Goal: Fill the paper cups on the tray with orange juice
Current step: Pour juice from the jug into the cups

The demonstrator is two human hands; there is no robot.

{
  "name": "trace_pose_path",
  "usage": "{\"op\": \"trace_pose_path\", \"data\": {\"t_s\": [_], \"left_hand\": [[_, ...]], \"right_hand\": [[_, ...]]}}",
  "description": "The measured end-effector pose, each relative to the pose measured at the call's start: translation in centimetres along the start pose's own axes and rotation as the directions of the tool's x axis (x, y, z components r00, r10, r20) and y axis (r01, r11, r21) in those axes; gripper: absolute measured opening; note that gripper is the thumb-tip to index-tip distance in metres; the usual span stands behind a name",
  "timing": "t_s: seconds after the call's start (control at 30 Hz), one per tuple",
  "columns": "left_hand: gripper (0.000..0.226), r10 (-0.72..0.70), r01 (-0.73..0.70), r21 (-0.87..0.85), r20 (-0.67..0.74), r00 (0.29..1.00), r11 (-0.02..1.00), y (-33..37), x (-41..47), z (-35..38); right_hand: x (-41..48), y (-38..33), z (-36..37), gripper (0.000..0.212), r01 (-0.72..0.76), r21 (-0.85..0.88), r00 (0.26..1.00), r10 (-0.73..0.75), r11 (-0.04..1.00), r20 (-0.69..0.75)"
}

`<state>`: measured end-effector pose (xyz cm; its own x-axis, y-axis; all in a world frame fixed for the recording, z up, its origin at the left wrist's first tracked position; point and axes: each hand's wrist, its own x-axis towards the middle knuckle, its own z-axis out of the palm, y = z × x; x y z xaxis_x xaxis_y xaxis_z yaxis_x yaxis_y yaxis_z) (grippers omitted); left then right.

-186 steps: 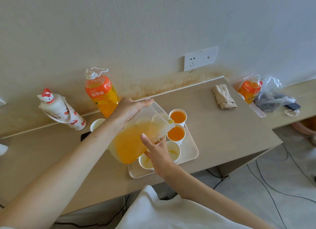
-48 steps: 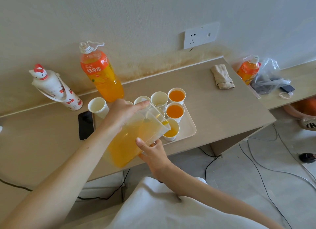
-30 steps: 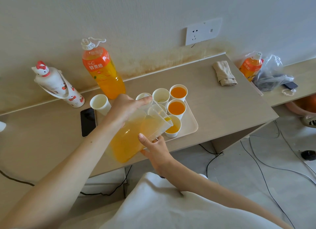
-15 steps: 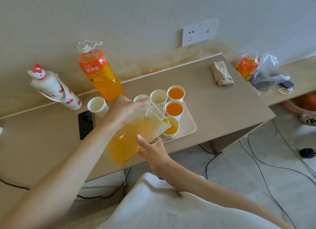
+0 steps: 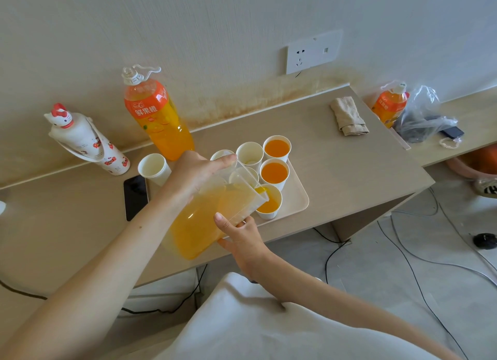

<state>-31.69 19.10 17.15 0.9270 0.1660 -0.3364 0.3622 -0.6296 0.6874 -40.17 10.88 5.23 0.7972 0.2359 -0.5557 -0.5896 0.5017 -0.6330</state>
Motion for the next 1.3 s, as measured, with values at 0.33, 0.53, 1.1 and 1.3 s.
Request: {"op": "trace_pose_path", "data": {"t_s": [0.33, 0.53, 1.1, 1.3], "left_hand": [[0.061, 0.003, -0.003, -0.003, 0.007, 1.0, 1.0, -0.35, 0.26, -0.15], [0.06, 0.002, -0.002, 0.002, -0.007, 1.0, 1.0, -0.27, 0.13, -0.16], [0.057, -0.01, 0.01, 0.002, 0.0, 1.0, 1.0, -0.23, -0.04, -0.32], [0.057, -0.012, 0.012, -0.005, -0.011, 1.0, 1.0, -0.08, -0.32, -0.4]], "right_hand": [[0.07, 0.16, 0.12, 0.073, 0.012, 0.023, 1.0, -0.012, 1.0, 0.017], [0.01, 0.2, 0.21, 0.078, 0.016, 0.024, 1.0, -0.017, 1.0, 0.024], [0.3, 0.5, 0.34, 0.08, 0.027, 0.041, 0.999, -0.028, 0.999, 0.031], [0.35, 0.59, 0.17, 0.079, 0.026, 0.034, 0.999, -0.027, 0.999, 0.032]]}}
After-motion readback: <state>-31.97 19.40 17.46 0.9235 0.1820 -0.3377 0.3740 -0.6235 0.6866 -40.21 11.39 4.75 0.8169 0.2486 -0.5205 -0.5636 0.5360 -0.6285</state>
